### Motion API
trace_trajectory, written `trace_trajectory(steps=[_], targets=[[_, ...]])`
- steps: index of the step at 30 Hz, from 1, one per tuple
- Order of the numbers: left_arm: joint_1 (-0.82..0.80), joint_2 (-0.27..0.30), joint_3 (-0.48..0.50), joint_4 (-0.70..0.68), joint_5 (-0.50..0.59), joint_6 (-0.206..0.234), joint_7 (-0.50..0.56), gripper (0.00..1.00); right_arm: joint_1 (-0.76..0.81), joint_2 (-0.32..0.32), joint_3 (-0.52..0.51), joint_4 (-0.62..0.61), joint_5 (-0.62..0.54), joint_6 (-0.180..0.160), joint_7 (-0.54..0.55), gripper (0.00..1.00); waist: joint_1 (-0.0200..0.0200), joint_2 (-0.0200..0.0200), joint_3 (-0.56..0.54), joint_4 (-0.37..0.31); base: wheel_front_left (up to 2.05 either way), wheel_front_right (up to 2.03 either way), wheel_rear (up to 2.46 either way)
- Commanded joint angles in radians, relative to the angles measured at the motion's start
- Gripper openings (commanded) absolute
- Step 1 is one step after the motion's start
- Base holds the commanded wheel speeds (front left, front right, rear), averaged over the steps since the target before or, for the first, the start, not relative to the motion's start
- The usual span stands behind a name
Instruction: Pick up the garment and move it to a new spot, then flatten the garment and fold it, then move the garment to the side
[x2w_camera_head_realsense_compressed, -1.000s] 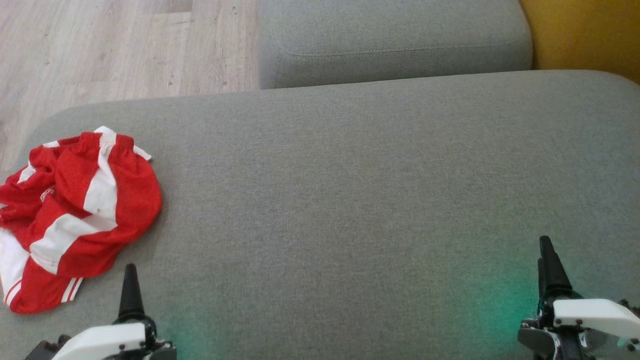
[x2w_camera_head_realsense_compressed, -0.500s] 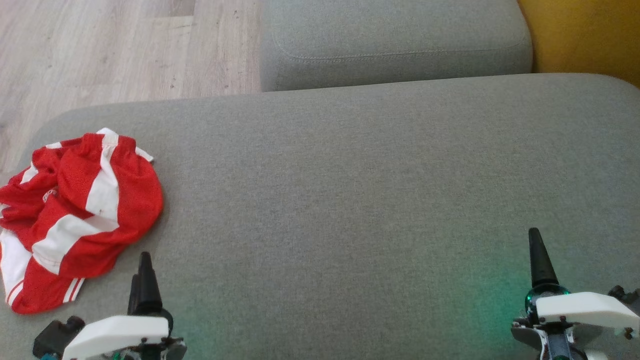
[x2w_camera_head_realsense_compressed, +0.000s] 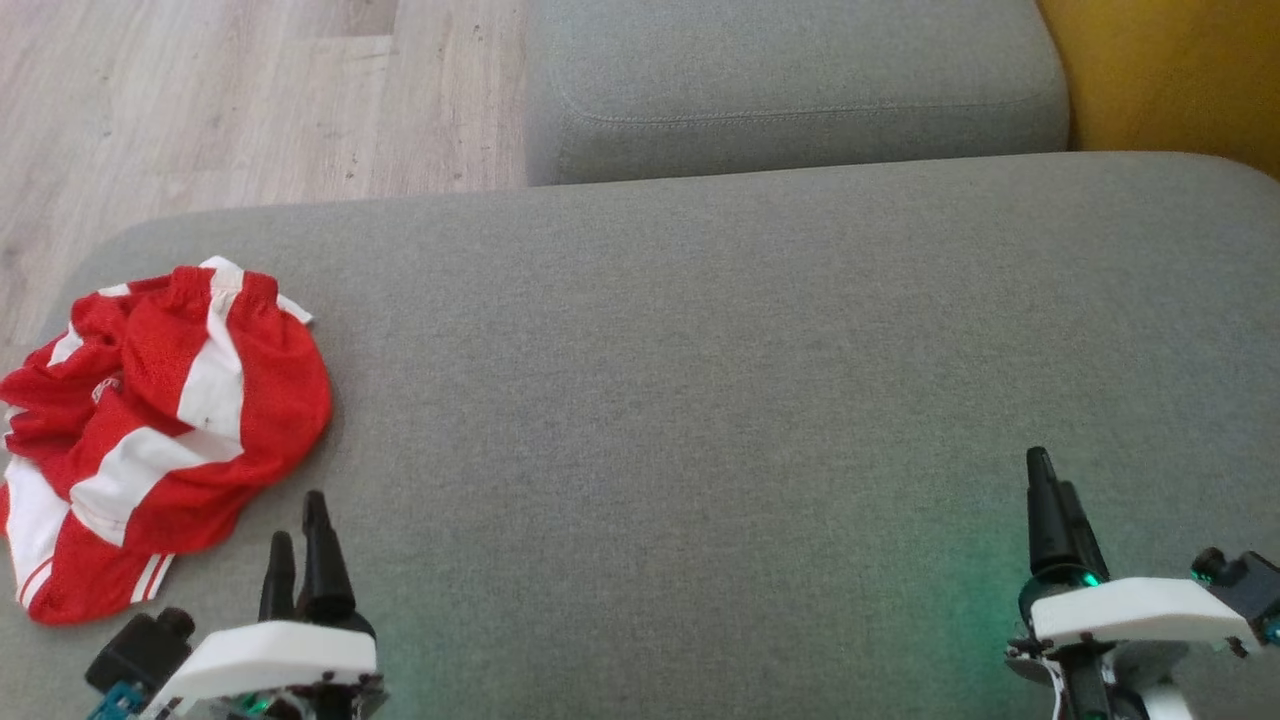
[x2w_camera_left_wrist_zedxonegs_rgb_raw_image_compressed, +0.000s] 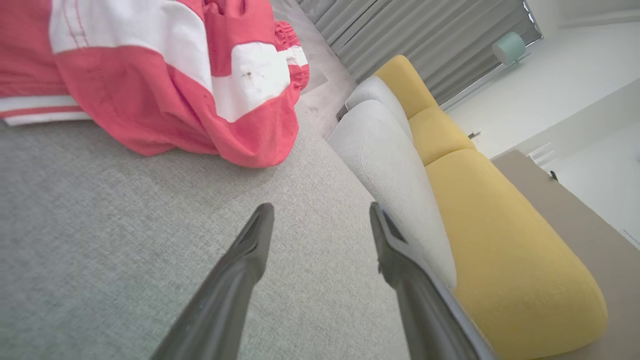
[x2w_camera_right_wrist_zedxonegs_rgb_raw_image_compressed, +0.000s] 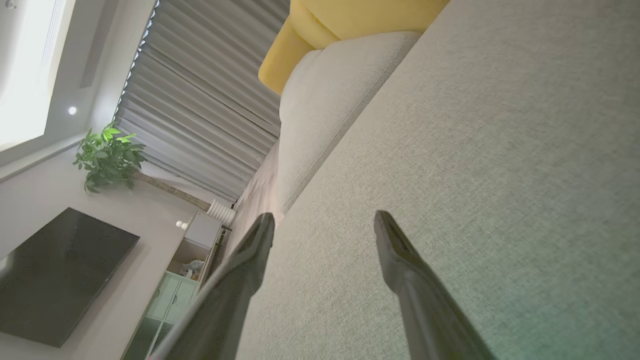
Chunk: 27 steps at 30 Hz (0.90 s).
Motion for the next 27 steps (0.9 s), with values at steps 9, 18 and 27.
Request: trace_trajectory(steps=[9, 18, 27], targets=[[-0.023, 0.019, -0.029, -0.053, 0.144, 0.030, -0.036, 1.00, -0.037, -0.009, 0.040, -0.049, -0.134, 0.000, -0.038, 1.00, 0.0000, 0.0000, -0.007, 0.003, 0.00, 0.00, 0.00], [-0.020, 0.031, -0.059, -0.073, 0.256, 0.055, -0.063, 1.00, -0.036, -0.010, 0.049, -0.053, -0.247, 0.000, -0.064, 1.00, 0.0000, 0.0000, -0.009, 0.005, 0.00, 0.00, 0.00], [-0.022, 0.042, -0.098, -0.087, 0.373, 0.078, -0.089, 1.00, -0.034, -0.011, 0.057, -0.048, -0.372, 0.000, -0.091, 1.00, 0.0000, 0.0000, -0.009, 0.012, 0.00, 0.00, 0.00]])
